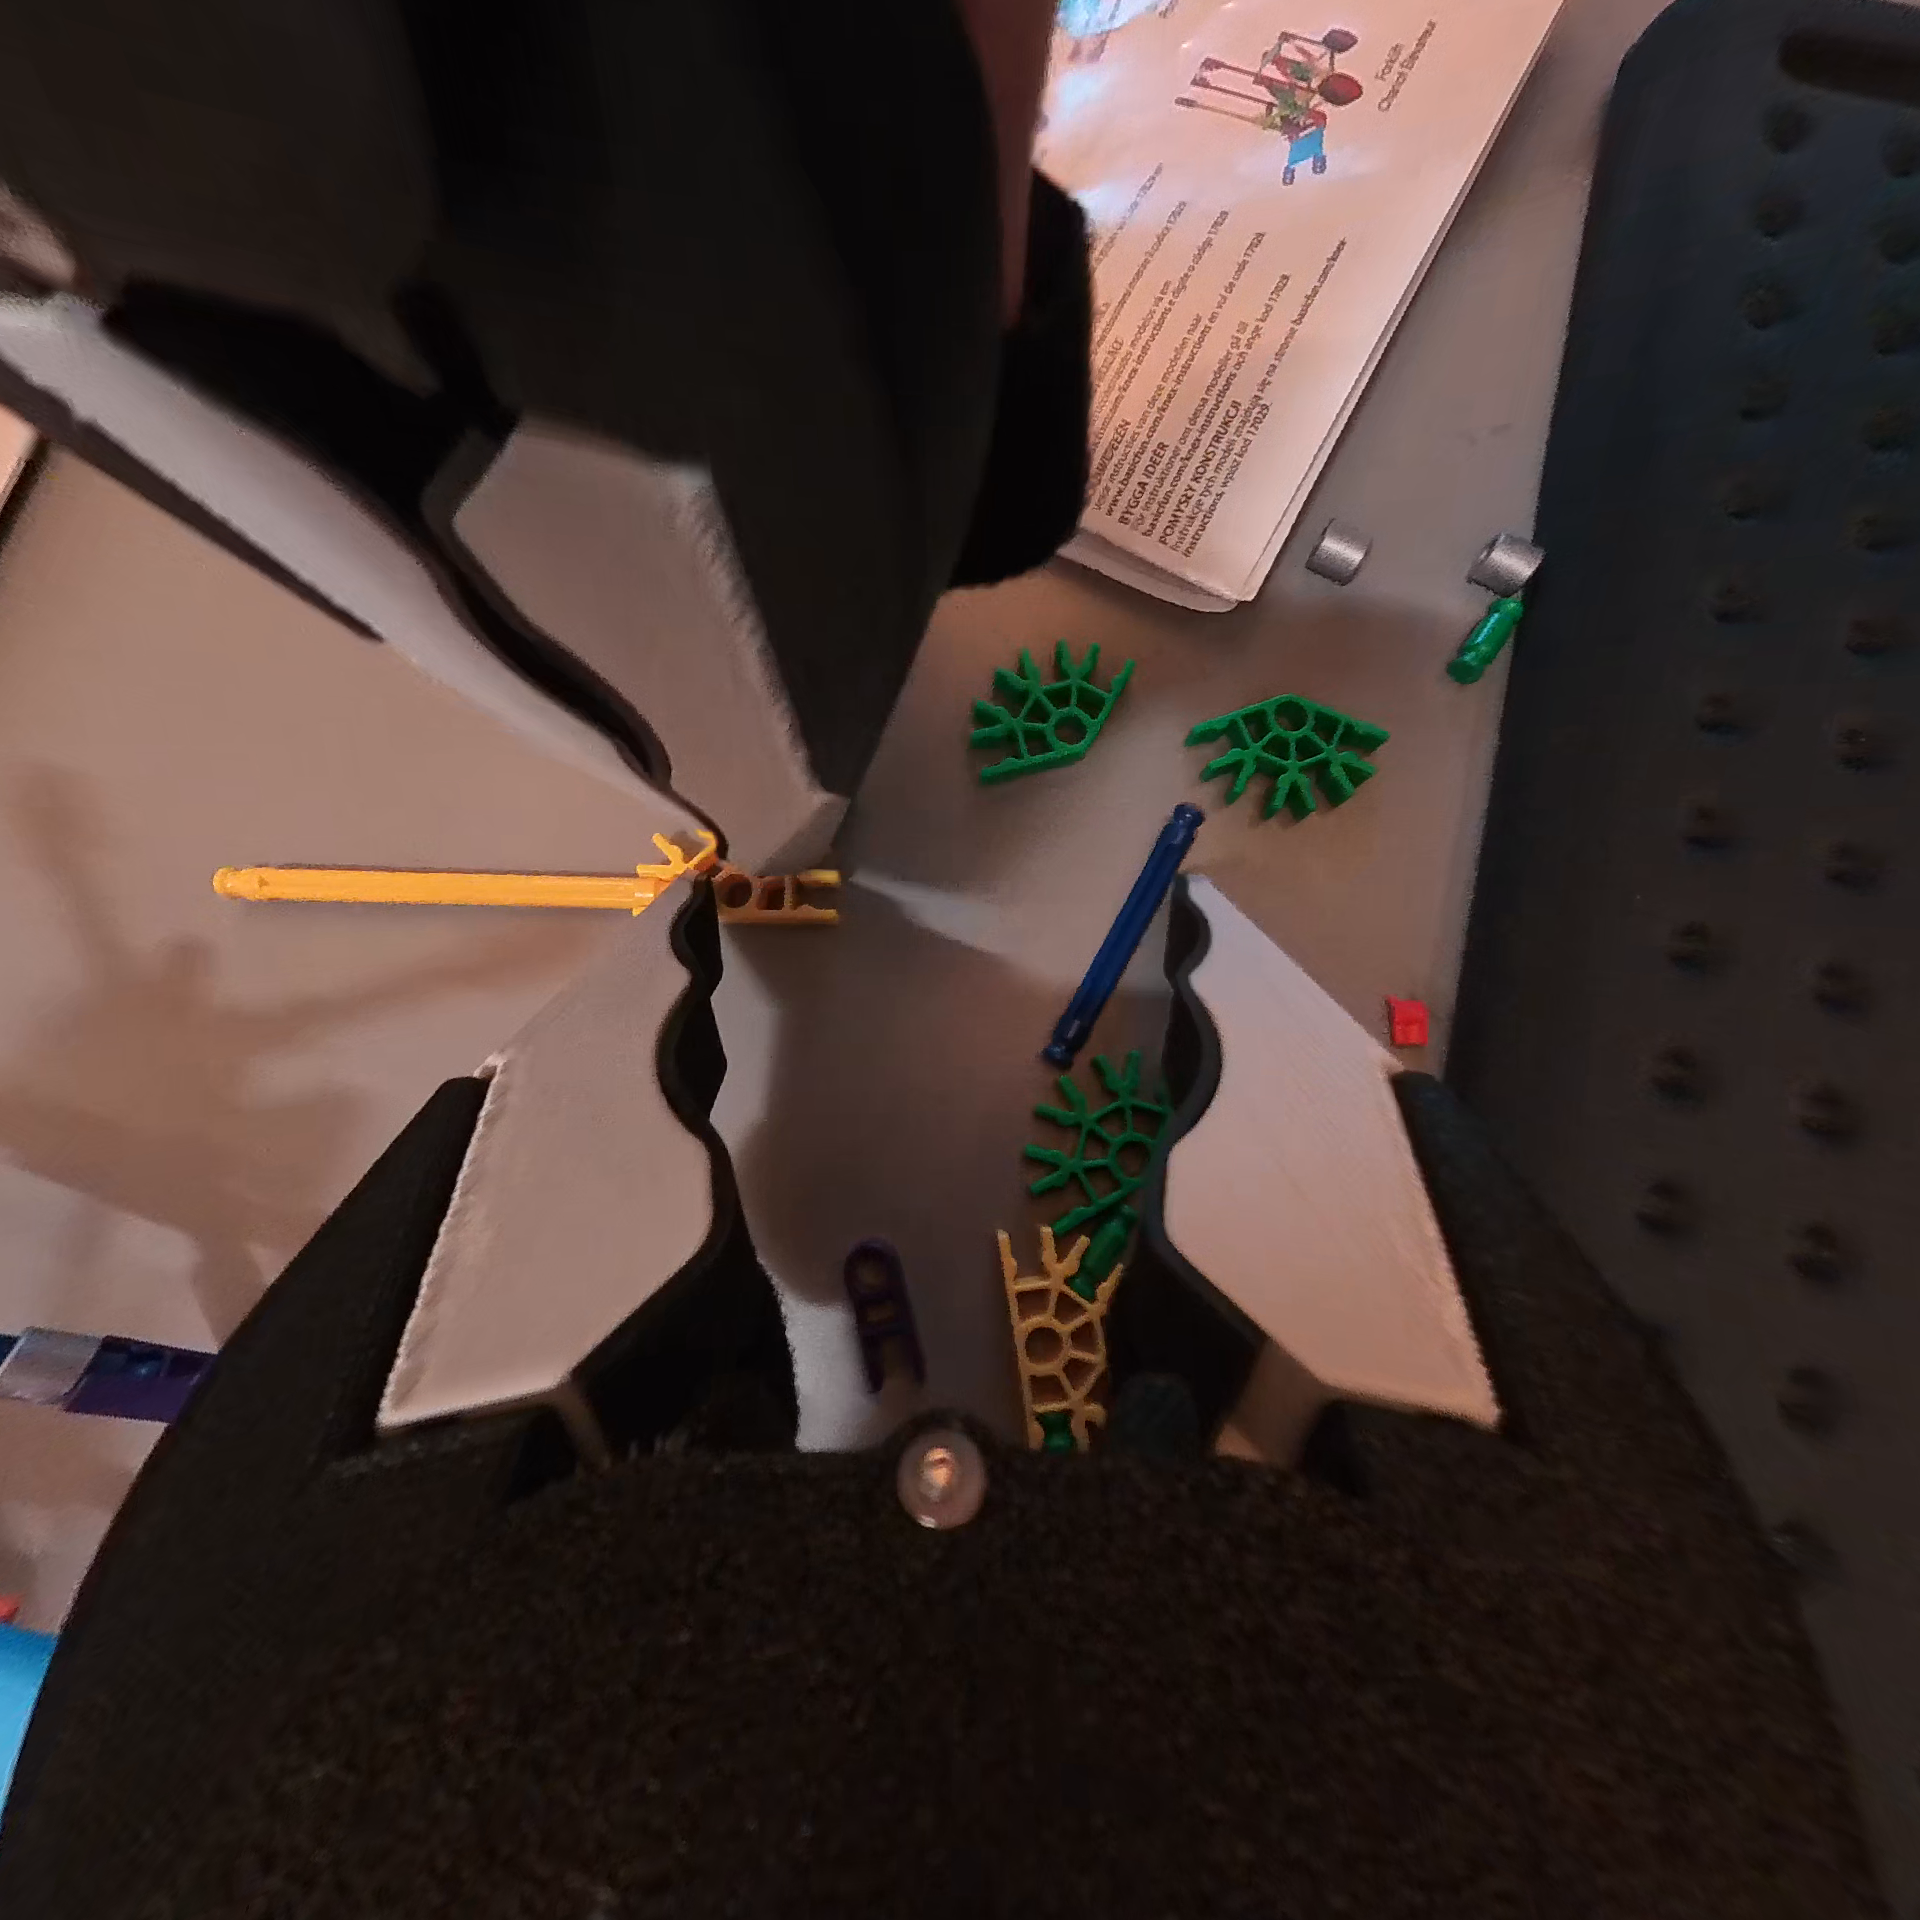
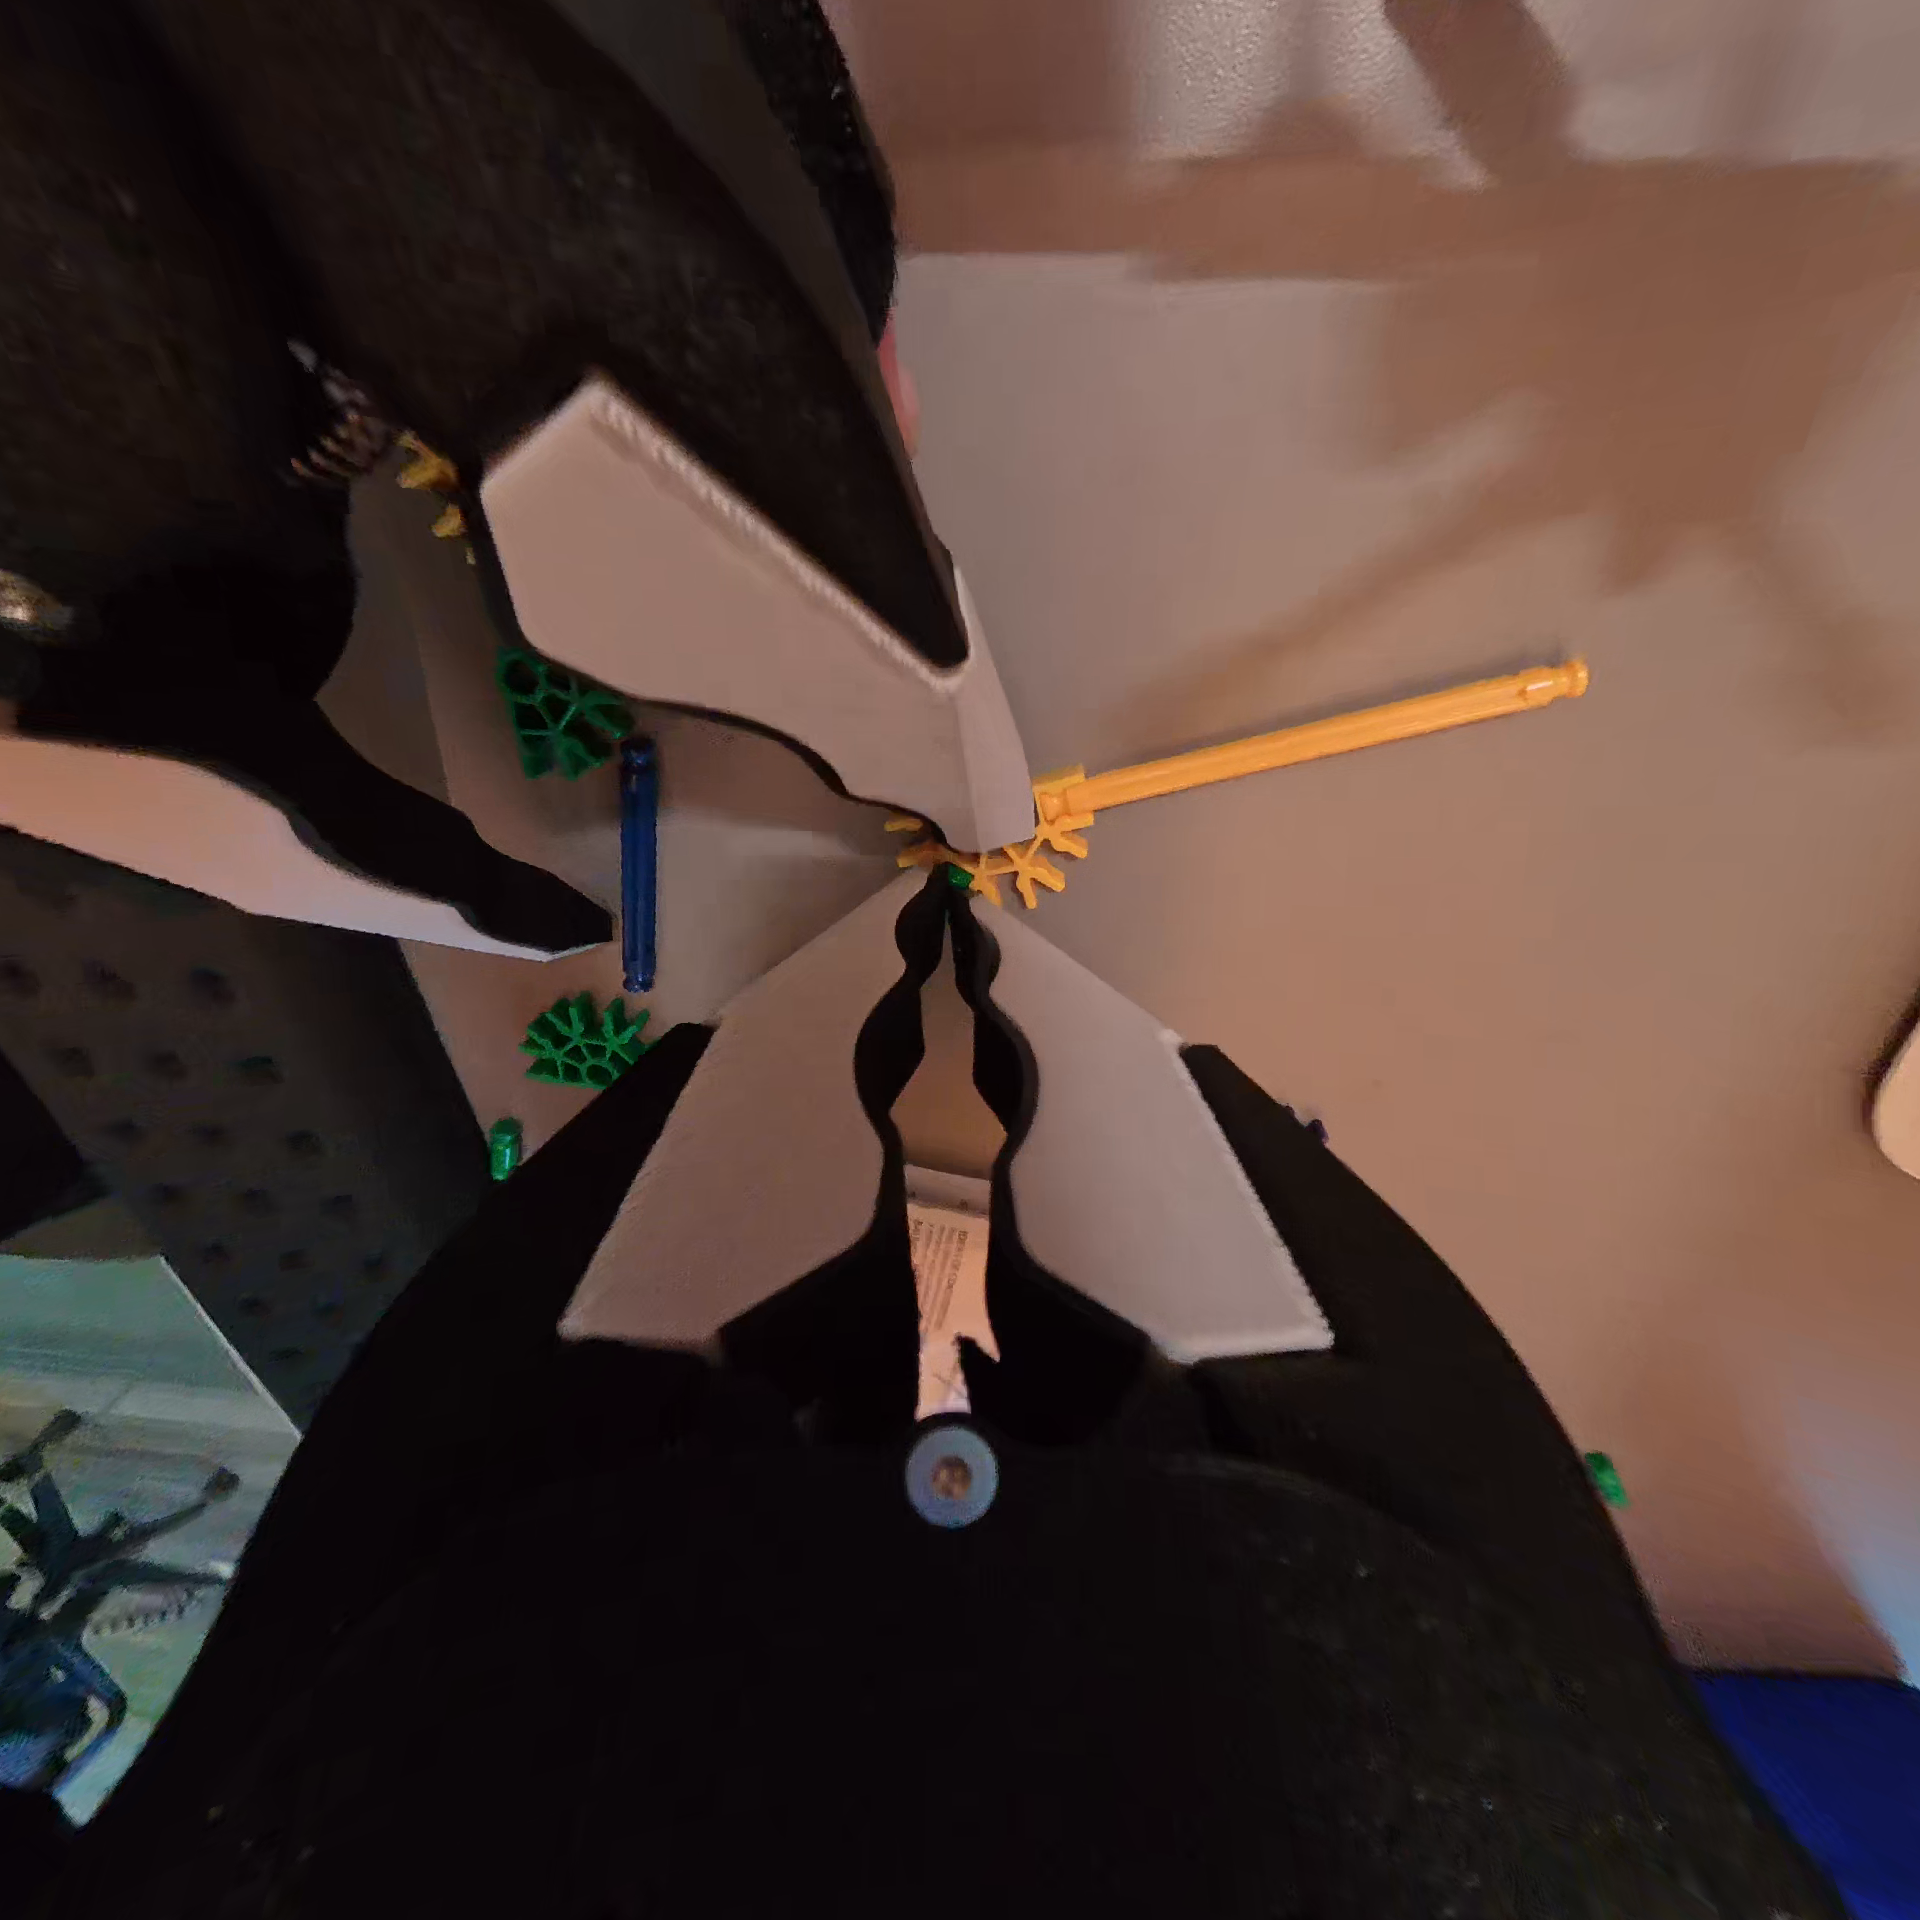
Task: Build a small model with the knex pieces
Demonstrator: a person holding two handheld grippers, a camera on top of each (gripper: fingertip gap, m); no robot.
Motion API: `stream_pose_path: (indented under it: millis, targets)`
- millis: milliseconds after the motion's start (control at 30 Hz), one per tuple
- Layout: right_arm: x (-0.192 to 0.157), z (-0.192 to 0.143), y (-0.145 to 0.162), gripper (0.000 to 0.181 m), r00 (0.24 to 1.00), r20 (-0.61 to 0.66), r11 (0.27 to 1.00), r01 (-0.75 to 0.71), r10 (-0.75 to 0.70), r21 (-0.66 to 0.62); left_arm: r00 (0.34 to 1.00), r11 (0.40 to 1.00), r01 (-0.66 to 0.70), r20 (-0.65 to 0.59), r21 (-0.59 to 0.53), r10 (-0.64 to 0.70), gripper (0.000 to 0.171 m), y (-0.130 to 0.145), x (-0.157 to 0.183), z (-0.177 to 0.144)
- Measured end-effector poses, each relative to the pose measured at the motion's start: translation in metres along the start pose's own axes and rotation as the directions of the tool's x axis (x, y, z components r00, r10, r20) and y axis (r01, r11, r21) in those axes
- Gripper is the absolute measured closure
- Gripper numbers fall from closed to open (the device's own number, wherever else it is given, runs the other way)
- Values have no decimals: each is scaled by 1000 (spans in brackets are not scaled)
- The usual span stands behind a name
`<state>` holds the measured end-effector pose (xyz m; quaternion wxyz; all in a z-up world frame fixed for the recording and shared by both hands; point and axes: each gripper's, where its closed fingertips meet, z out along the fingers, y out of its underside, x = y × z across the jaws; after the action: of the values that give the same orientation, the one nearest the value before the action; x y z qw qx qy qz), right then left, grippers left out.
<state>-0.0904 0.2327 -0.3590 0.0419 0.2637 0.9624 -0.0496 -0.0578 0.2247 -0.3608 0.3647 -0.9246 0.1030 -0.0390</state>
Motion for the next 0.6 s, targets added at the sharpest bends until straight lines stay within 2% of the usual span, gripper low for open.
stream_pose_path:
  millis: [100, 333, 500, 600]
  targets:
    - [0, -2, 0, 181, 1000, -22, 997, -5, 6, 74, 1000, 1000, -6, 5, 2, 6, 90, 0, -2, -1]
    - [0, -3, -3, 181, 993, 65, 958, -115, 101, 264, 1000, 1000, -7, 2, 6, 7, 95, -1, -2, -1]
    - [0, -3, -1, 181, 992, 53, 949, -125, 114, 289, 1000, 1000, -4, -2, 8, 4, 95, -2, -2, 0]
    - [0, -2, -1, 181, 994, 25, 961, -110, 107, 255, 1000, 1000, -1, -2, 9, 1, 94, -2, -2, 1]
